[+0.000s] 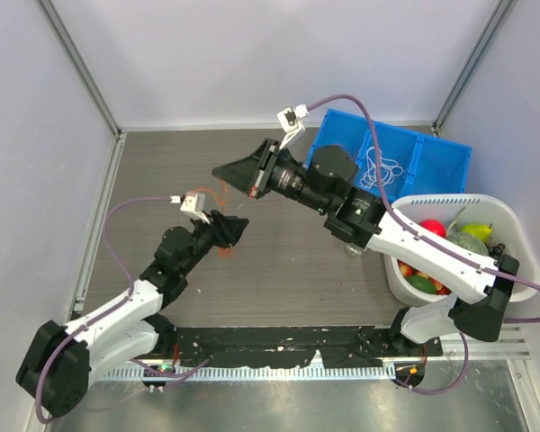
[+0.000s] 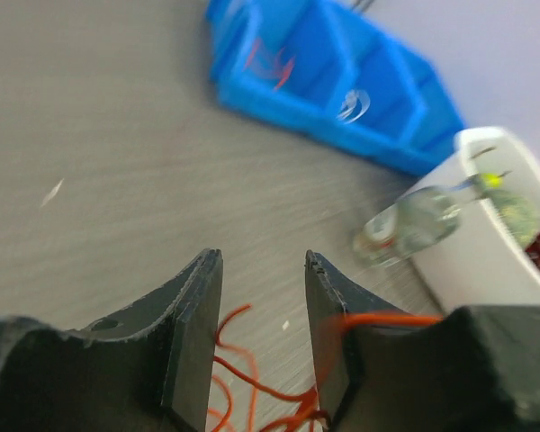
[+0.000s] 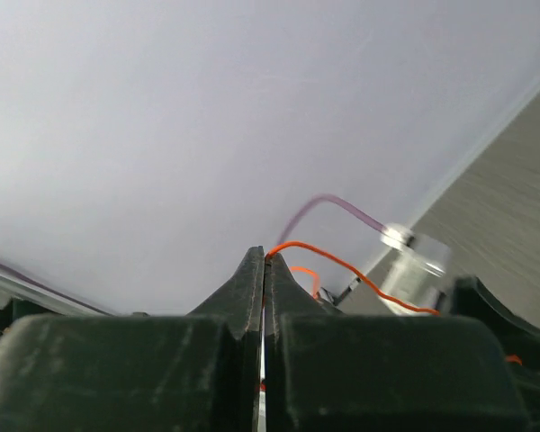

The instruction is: Untangle the cables

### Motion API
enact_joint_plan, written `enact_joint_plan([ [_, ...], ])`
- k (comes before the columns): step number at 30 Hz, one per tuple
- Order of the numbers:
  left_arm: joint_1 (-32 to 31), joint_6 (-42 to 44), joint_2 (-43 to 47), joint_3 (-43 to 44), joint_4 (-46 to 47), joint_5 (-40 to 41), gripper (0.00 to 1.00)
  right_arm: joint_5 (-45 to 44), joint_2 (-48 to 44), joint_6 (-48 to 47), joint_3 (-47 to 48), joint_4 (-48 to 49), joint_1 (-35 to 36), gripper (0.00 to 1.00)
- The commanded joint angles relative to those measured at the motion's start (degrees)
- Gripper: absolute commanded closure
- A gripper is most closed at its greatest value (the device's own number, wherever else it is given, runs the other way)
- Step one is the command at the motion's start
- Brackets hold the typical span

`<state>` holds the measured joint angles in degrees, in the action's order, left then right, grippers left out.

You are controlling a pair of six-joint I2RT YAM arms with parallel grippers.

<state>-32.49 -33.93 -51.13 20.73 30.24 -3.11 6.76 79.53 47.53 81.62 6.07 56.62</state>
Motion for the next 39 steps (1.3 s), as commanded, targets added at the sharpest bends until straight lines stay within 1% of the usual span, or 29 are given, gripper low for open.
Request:
enact_joint_plan([
  [1, 0.23, -4.03, -3.7, -3.94, 4.74, 8.03, 0.55, -0.96, -0.69, -2.16, 8.89, -1.31, 0.25, 0.99],
  [4, 0.15, -4.74, -6.42, -4.56, 1.32, 12.24, 0.56, -2.54, -0.69, -4.46, 14.42, -4.82, 0.33, 0.99],
  [9, 0.32, -5.7, -9.86, -5.44, 1.84, 12.78, 0.55, -6.58, -1.65, -8.93, 19.27, -9.13, 0.33, 0.99],
  [11, 0.32, -5.79, -11.52, -5.0, 1.06, 12.96, 0.55, -10.09, -1.83, -10.87, 21.81, -11.06, 0.42, 0.99],
  [15, 0.41, -6.23, -15.39, -4.82, 0.17, 12.87, 0.55, -12.9, -1.83, -14.48, 30.06, -15.72, 0.33, 0.99],
  [19, 0.5, -7.11, -16.37, -5.35, 1.31, 13.05, 0.55, -16.6, -3.41, -17.81, 32.89, -18.89, 0.42, 0.99],
  [26, 1.38, -6.67, -14.52, -4.56, -1.49, 14.27, 0.53, -23.11, -7.45, -22.39, 30.35, -19.34, 0.33, 0.99],
  [30, 2.52, -5.88, -14.34, -4.65, -2.11, 14.98, 0.53, -25.13, -10.78, -24.23, 27.02, -17.41, 0.33, 0.99],
  [34, 4.19, -6.59, -13.56, -4.47, -3.52, 13.48, 0.53, -26.8, -14.22, -26.34, 24.03, -15.47, 0.33, 0.99],
  [39, 4.8, -6.23, -11.36, -5.44, -4.57, 14.71, 0.53, -28.82, -15.98, -29.24, 23.23, -15.38, 0.33, 0.99],
])
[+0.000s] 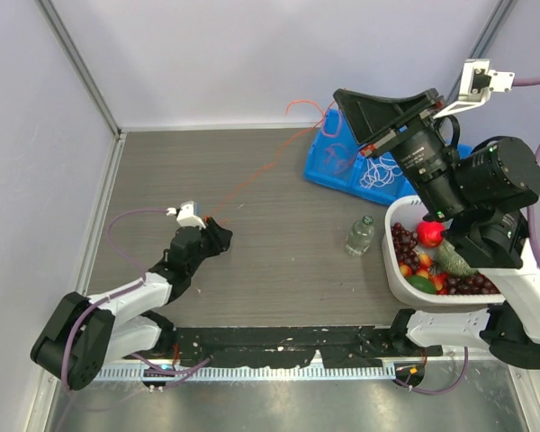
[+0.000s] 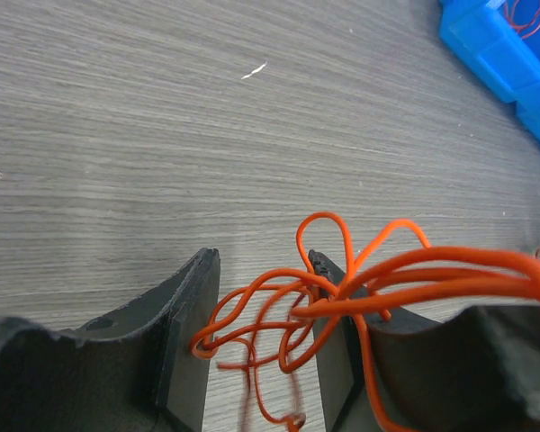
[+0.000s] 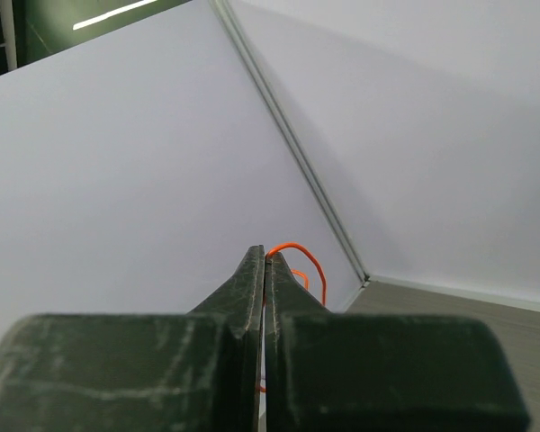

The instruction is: Untangle the cables

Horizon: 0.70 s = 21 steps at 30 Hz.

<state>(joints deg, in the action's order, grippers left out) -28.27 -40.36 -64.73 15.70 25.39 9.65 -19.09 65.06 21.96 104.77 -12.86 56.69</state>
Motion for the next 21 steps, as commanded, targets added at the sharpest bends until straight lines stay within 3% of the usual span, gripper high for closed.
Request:
enact_joint_plan([
  [1, 0.76, 0.45, 2.33, -0.59, 0.19, 2.04, 0.52, -2.97, -1.69, -4.28, 0.95, 3.37, 0.27, 0.99],
  [8, 2.43, 0.37, 0.92, -0.67, -0.16, 1.34, 0.52, -3.58, -4.58, -7.54, 4.39, 4.24, 0.27, 0.99],
  [17, 2.7, 0.63, 1.71, -0.15, -1.04, 1.16, 0.51, -4.37, -6.43, -8.86, 1.58, 4.86, 0.27, 0.99],
  [21, 2.78, -0.24, 3.46, 0.38, -3.05, -0.59, 0.48, -4.9, -8.1, -7.72, -4.83, 8.73, 0.27, 0.99],
])
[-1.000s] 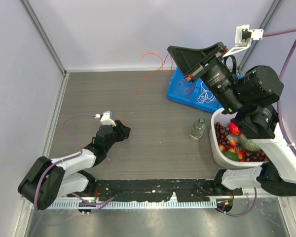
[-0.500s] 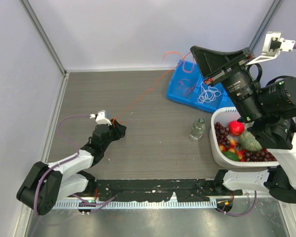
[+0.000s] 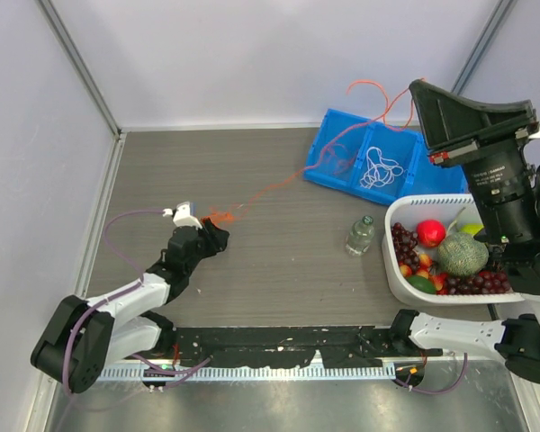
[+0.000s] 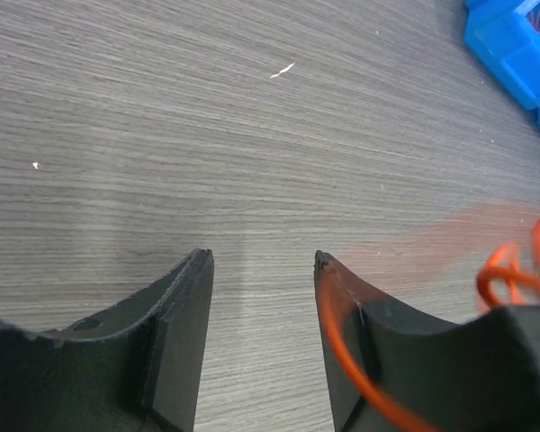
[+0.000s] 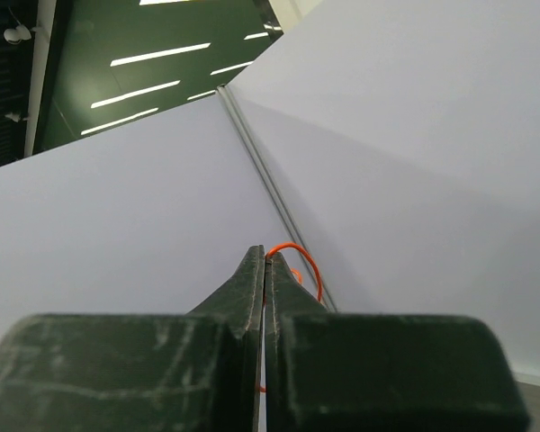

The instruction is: Untangle the cables

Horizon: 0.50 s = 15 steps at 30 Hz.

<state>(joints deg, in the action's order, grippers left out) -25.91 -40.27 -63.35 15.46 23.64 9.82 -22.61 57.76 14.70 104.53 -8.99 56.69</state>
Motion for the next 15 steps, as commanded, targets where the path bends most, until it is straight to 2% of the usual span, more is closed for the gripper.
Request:
enact_joint_plan([
  [1, 0.42, -0.94, 2.88, 0.88, -2.27, -1.21, 0.45, -1.64, -0.19, -0.46, -6.25, 5.21, 0.27, 0.99],
  [4, 0.6, -2.27, 6.12, 1.41, -5.0, -2.61, 0.32, -2.44, 1.56, -0.37, -8.55, 5.83, 0.27, 0.99],
  [5, 0.69, -2.7, 7.35, 2.02, -7.7, -2.36, 0.17, -2.44, 2.61, -0.63, -9.42, 6.09, 0.27, 0.99],
  [8, 1.12, -3.06, 10.52, 4.21, -15.61, -2.44, 0.0, -3.05, 4.64, -2.21, -9.7, 7.67, 0.27, 0.99],
  [12, 1.92, -2.88, 15.26, 7.12, -25.29, -5.95, 0.0, -3.84, 7.63, -3.44, -9.0, 8.64, 0.27, 0.99],
  [15, 2.09, -1.66, 20.44, 6.34, -25.4, -11.56, 0.0, -5.59, 10.43, -3.98, -7.68, 8.64, 0.27, 0.99],
])
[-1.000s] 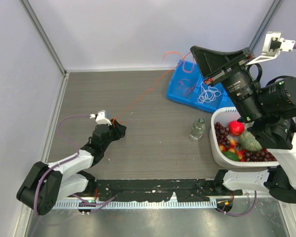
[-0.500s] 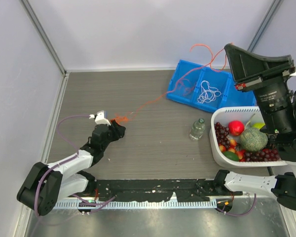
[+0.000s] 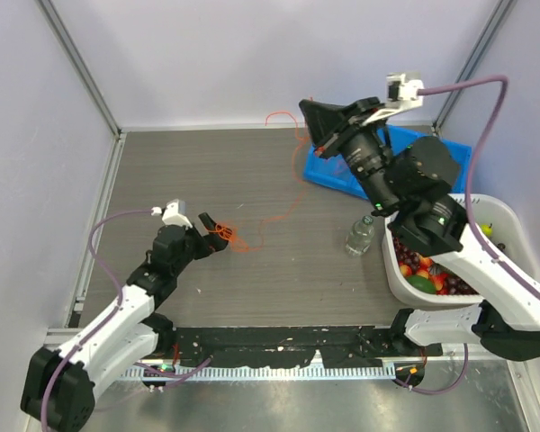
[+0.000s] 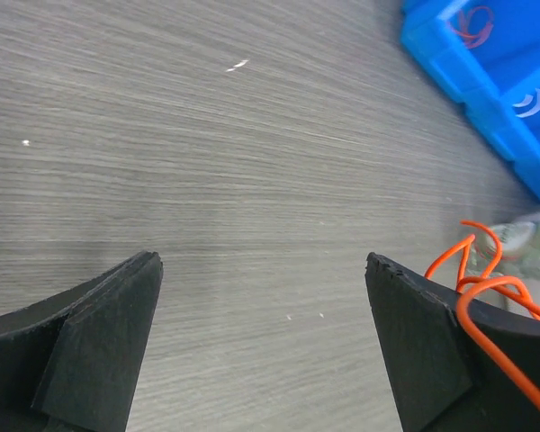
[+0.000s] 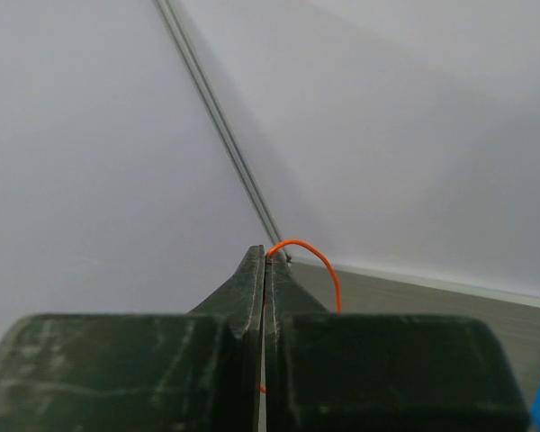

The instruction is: Untangle the cables

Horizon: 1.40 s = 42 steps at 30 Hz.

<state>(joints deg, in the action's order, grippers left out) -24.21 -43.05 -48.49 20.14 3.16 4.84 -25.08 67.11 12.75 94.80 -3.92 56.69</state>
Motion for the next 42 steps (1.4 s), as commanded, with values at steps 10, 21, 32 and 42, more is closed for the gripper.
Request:
enact_joint_plan([
  [10, 0.39, 1.65, -6.42, 11.05, -12.91, -23.27, 0.0, 4.95, 11.98, -6.06, 19.09, 9.27, 0.18, 0.99],
  [21, -1.01, -7.58, -13.65, 7.11, -13.43, -42.03, 0.05, -2.08, 23.14, -26.28, 30.42, 24.49, -0.61, 0.99],
  [32, -15.51, -2.83, -13.83, 8.78, -17.75, -27.7, 0.05, -4.97, 42.11, -33.14, 51.52, 32.13, -4.03, 0.99],
  [42, -15.78, -3.53, 3.74, 0.69, -10.02, -33.04, 0.09, -7.35, 31.69, -22.87, 15.89, 27.21, -13.88, 0.99],
])
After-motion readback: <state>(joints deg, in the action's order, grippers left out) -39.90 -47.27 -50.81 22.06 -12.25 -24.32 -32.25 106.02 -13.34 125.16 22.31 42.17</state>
